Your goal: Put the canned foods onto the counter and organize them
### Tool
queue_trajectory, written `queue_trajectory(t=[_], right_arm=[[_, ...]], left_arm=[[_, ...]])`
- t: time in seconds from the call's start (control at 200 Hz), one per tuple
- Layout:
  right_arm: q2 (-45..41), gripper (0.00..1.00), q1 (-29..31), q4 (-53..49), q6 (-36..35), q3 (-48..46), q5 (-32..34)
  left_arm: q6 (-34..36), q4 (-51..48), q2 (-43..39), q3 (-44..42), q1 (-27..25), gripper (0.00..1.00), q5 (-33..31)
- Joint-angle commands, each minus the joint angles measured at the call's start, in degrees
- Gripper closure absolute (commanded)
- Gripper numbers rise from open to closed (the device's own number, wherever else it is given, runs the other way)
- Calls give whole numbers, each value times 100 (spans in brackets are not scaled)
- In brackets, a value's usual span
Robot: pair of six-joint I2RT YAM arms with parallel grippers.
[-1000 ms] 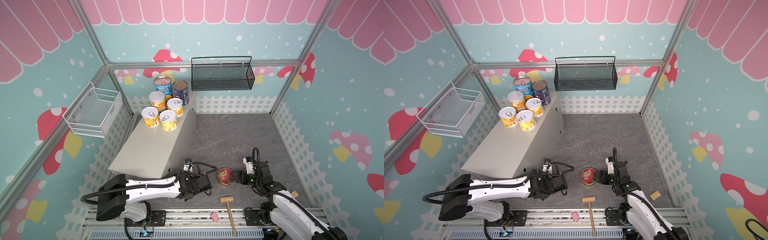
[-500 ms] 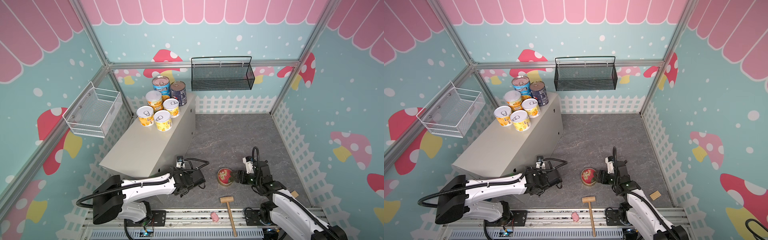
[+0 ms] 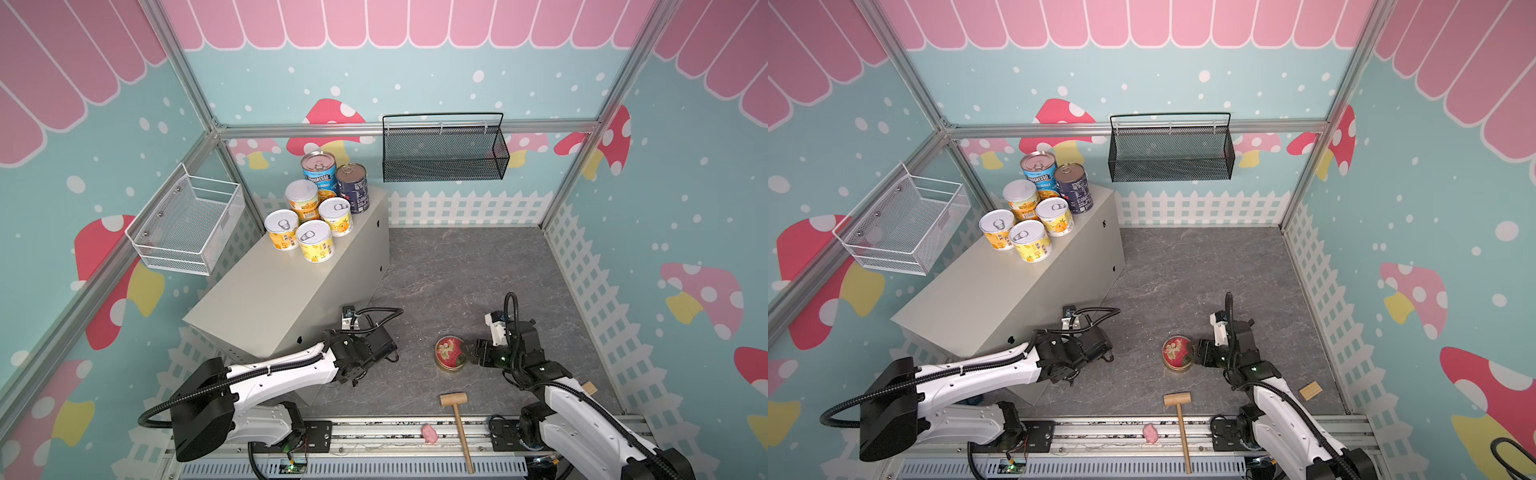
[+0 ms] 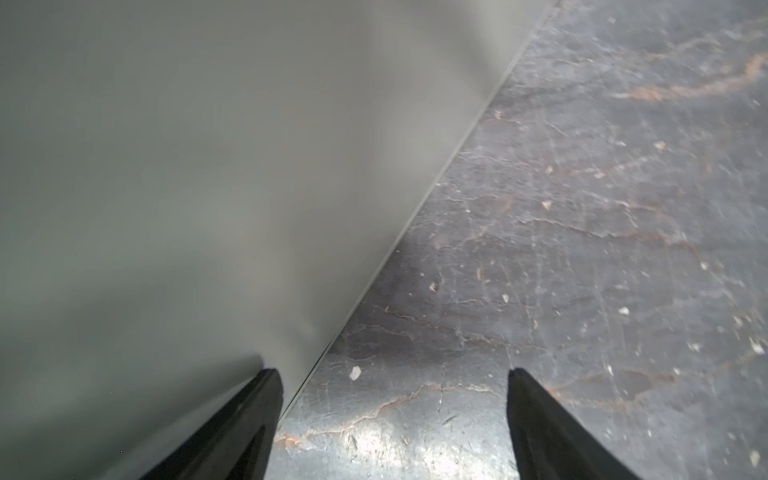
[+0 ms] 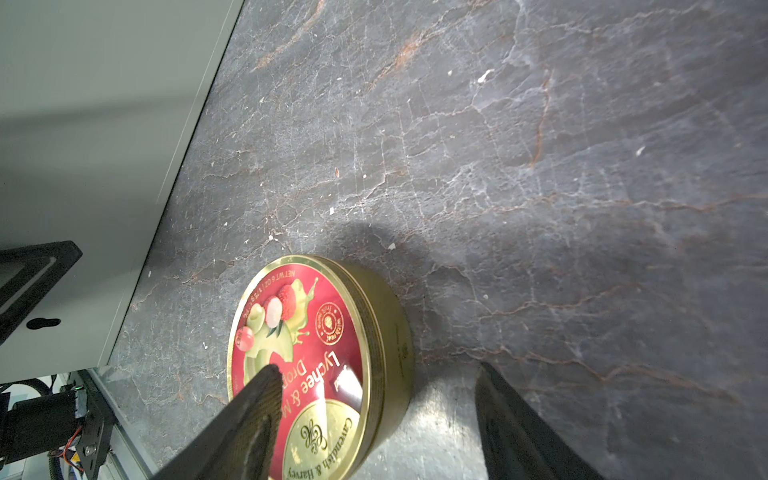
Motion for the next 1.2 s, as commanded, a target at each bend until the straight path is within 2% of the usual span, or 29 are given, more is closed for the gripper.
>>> queue_trajectory(t=[0.0,0.175,0.34,0.49,0.615,0.781,0.931,1.046,1.141,1.196], right_arm=[[65,25,0,49,-75,118,-12],[169,25,4,65,-79,147,16],[325,25,0,30,-114,244,59],[357,24,0,-11,-122,291,155],[429,24,0,-14,-115,300,208],[479,24,1,-31,-106,309,183],[373,24,1,-22,-93,257,141],[404,24,1,17,-104,248,115],[498,24,0,48,-129,248,61],[540,24,-4,56,-148,255,21]], left_arm=[[787,499,-130,-107,11,12,124],[888,710,19,240,-714,12,95],[362,615,380,591,-1377,12,-204],[244,986,861,745,-1645,11,-71],[311,1736,1015,746,-1785,11,76],[620,2275,1169,827,-1751,10,120],[1098,3834,1257,352,-1378,10,1386],[1490,4759,1287,10,-1165,10,1860],[1611,5201,1402,-139,-992,10,2342],[1583,5268,1486,-177,-929,10,2398]])
